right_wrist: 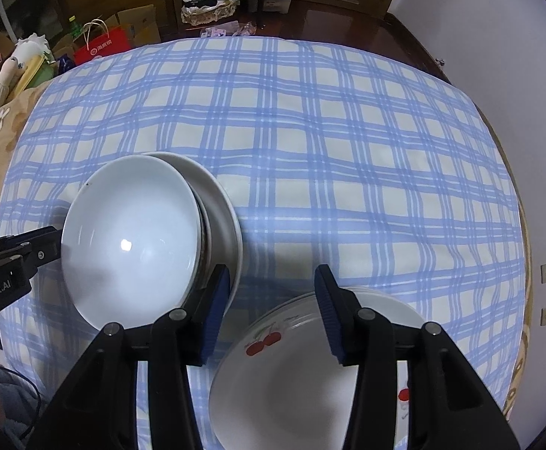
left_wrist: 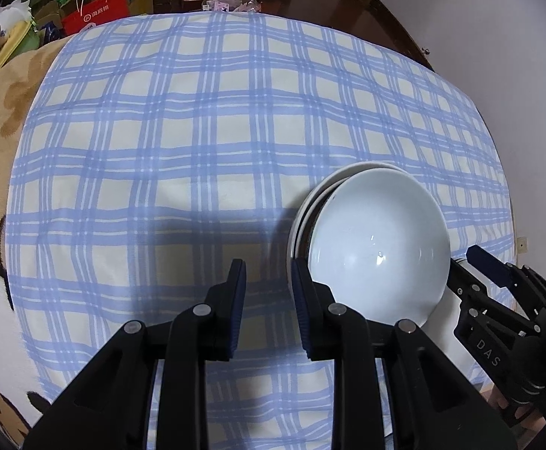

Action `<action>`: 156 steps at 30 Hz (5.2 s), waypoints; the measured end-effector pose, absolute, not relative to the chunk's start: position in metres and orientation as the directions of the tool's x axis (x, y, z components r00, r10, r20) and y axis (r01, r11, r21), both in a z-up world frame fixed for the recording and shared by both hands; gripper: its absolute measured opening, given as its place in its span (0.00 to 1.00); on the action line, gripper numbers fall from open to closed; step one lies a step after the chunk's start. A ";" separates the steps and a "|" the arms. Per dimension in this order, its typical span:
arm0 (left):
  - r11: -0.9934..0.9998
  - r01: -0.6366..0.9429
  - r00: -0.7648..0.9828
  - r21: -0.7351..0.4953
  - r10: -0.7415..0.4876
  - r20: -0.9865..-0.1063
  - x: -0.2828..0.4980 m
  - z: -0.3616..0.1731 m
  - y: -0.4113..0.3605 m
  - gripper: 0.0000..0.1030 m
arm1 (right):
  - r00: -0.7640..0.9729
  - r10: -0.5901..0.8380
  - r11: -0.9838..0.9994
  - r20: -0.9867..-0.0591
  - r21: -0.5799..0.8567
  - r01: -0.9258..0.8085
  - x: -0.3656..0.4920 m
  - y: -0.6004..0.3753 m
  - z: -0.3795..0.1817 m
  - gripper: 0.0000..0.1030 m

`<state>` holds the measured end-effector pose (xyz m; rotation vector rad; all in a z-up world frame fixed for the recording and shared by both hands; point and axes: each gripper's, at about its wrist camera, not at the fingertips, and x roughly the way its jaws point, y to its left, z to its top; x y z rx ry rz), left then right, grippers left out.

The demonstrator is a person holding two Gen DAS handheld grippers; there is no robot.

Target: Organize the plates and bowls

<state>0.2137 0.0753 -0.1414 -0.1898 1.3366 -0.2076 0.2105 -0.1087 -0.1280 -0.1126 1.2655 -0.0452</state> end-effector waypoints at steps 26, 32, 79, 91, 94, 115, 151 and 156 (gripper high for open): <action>0.961 0.037 0.227 -0.276 -0.277 -0.934 0.217 -0.142 0.067 0.21 | 0.297 0.003 1.000 -0.955 0.011 0.023 0.207 -0.125 -0.127 0.55; 0.955 0.032 0.225 -0.294 -0.294 -0.929 0.220 -0.140 0.073 0.21 | 0.294 0.007 0.999 -0.956 0.016 0.030 0.203 -0.126 -0.126 0.55; 0.959 0.016 0.236 -0.284 -0.279 -0.931 0.215 -0.153 0.056 0.06 | 0.287 0.100 0.989 -0.953 0.126 0.074 0.203 -0.127 -0.142 0.06; 0.947 0.030 0.279 -0.320 -0.316 -0.907 0.209 -0.135 0.060 0.07 | 0.314 0.130 0.985 -0.941 0.158 0.067 0.196 -0.132 -0.129 0.07; 0.945 0.025 0.298 -0.328 -0.320 -0.899 0.205 -0.126 0.059 0.07 | 0.329 0.129 0.986 -0.935 0.155 0.053 0.192 -0.130 -0.118 0.07; 0.947 0.147 0.354 -0.285 -0.319 -0.879 0.132 -0.069 -0.016 0.07 | 0.381 0.090 0.980 -0.920 0.150 0.129 0.111 -0.197 -0.063 0.07; 0.952 0.214 0.210 -0.220 -0.265 -0.941 0.126 -0.123 -0.079 0.16 | 0.296 0.145 0.948 -0.944 0.218 0.232 0.085 -0.265 -0.122 0.21; 0.953 0.212 0.194 -0.217 -0.259 -0.946 0.125 -0.122 -0.078 0.16 | 0.302 0.146 0.951 -0.942 0.217 0.219 0.085 -0.265 -0.122 0.21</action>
